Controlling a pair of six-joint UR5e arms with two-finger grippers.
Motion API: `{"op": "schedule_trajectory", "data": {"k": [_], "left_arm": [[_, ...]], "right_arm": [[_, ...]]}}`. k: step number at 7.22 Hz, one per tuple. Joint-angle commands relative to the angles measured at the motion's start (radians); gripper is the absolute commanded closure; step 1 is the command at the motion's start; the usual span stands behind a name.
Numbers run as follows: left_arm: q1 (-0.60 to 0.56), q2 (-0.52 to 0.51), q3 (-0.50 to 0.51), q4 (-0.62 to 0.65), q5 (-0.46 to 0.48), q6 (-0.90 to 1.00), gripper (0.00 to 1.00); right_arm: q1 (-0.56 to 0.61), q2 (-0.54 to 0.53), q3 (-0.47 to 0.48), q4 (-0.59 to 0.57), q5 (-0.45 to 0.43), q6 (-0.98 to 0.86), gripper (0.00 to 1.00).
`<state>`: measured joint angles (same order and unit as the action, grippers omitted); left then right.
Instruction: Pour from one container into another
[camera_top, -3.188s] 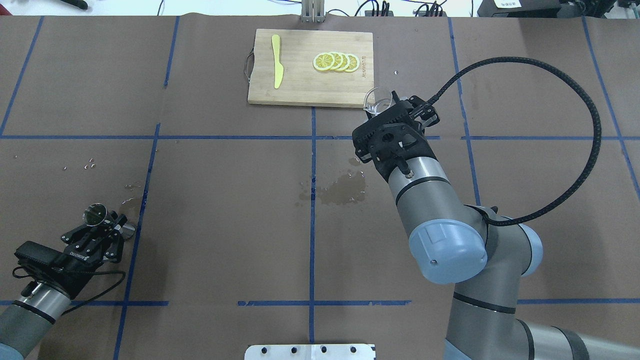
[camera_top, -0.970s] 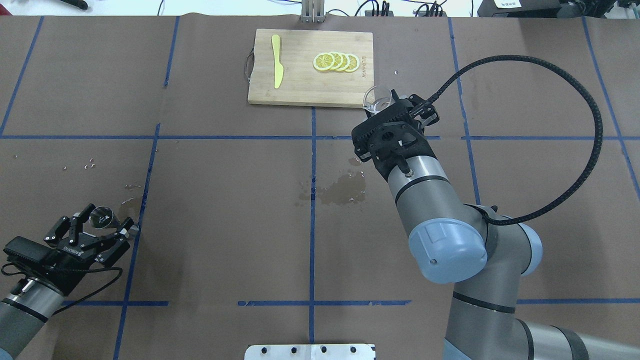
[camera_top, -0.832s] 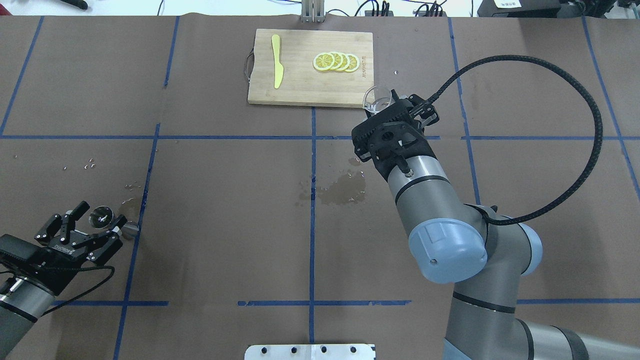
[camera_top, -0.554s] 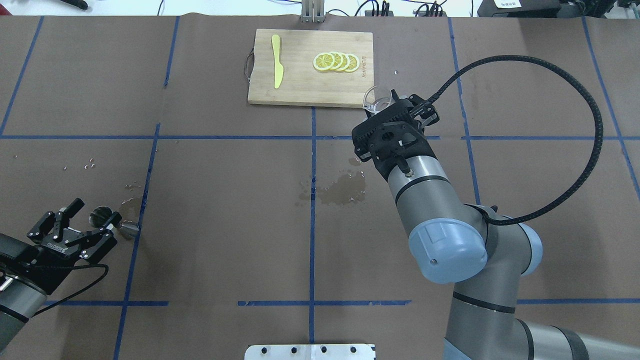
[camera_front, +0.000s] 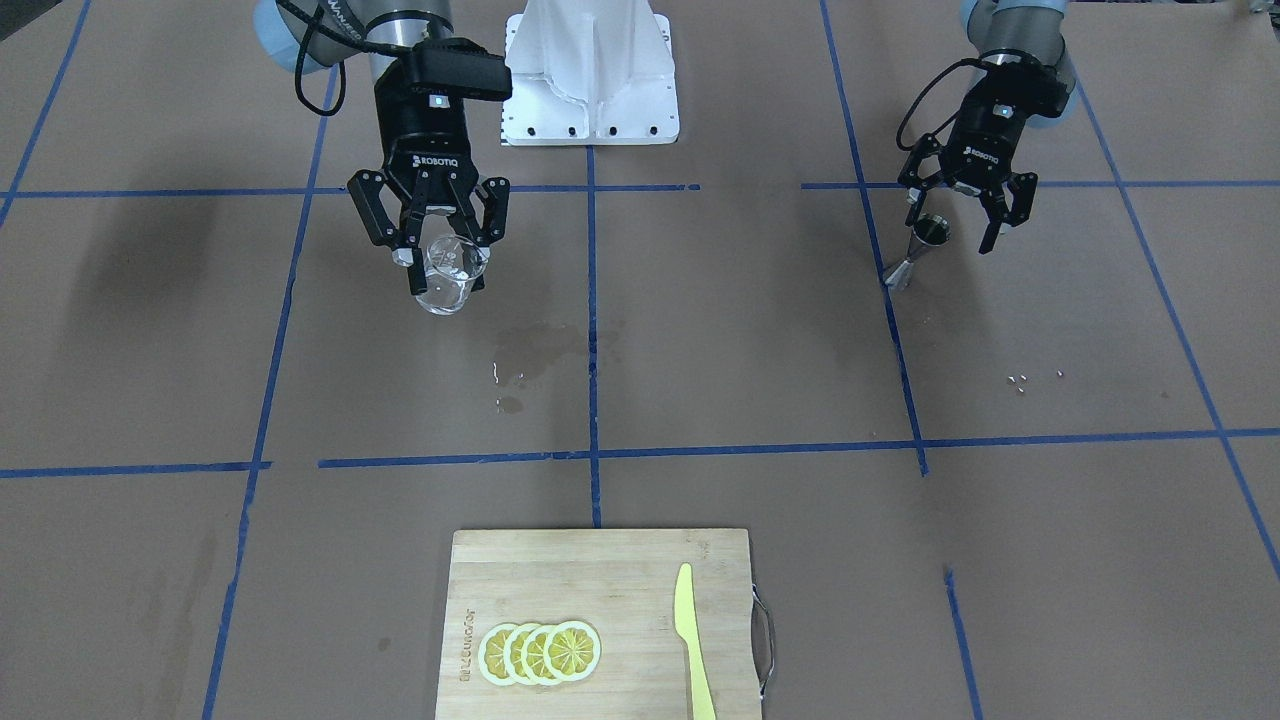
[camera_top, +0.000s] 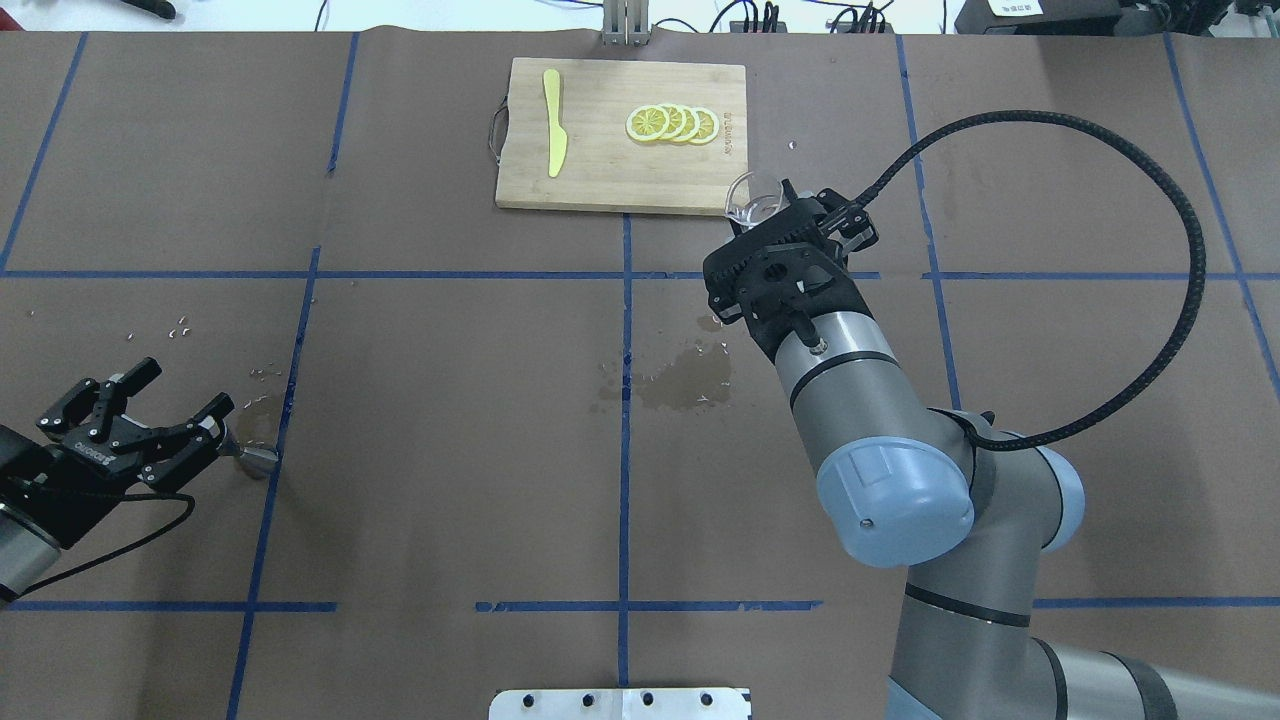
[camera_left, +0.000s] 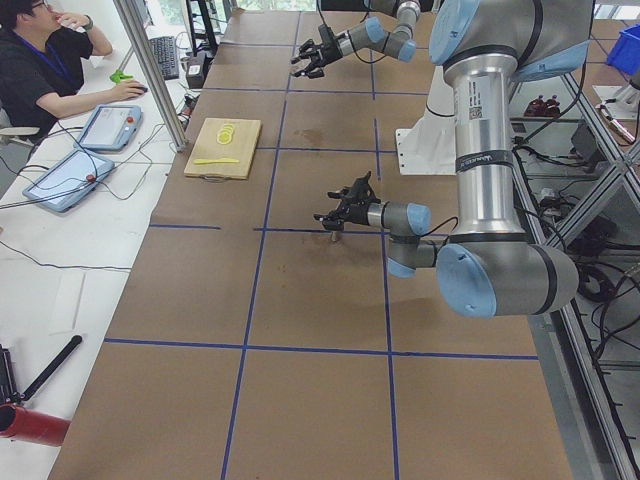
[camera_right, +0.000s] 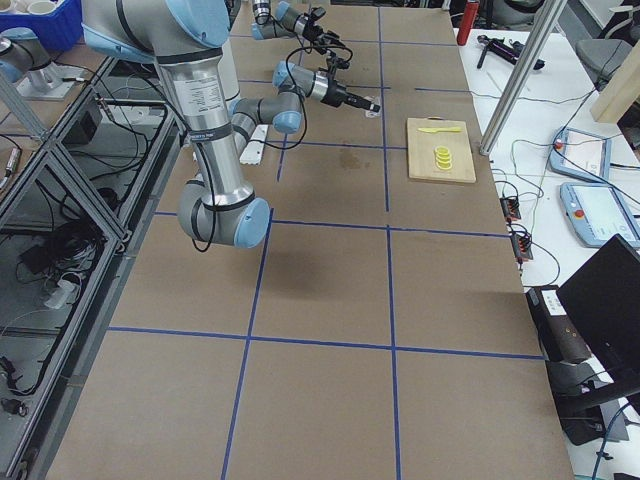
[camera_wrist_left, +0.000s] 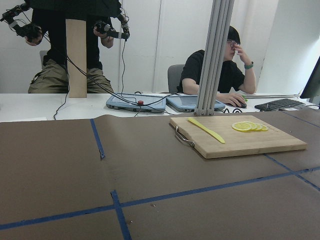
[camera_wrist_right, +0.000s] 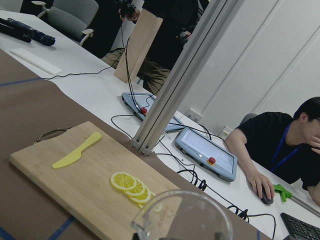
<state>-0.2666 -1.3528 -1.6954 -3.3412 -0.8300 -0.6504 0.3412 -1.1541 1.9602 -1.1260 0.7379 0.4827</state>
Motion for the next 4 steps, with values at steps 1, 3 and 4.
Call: {"op": "schedule_trajectory", "data": {"k": [1, 3, 4], "left_arm": [[-0.24, -0.005, 0.008, -0.003, -0.317, 0.093, 0.01], [-0.471, -0.015, 0.017, 0.131, -0.665, 0.203, 0.02], [-0.588, -0.029, 0.017, 0.261, -0.834, 0.321, 0.02]], "right_arm": [[-0.001, 0.001, -0.001, 0.0, 0.0, 0.0, 1.0], [-0.001, -0.001, -0.001, 0.0, 0.0, 0.0, 1.0], [-0.001, -0.001, -0.003, 0.0, 0.0, 0.0, 1.0]]}}
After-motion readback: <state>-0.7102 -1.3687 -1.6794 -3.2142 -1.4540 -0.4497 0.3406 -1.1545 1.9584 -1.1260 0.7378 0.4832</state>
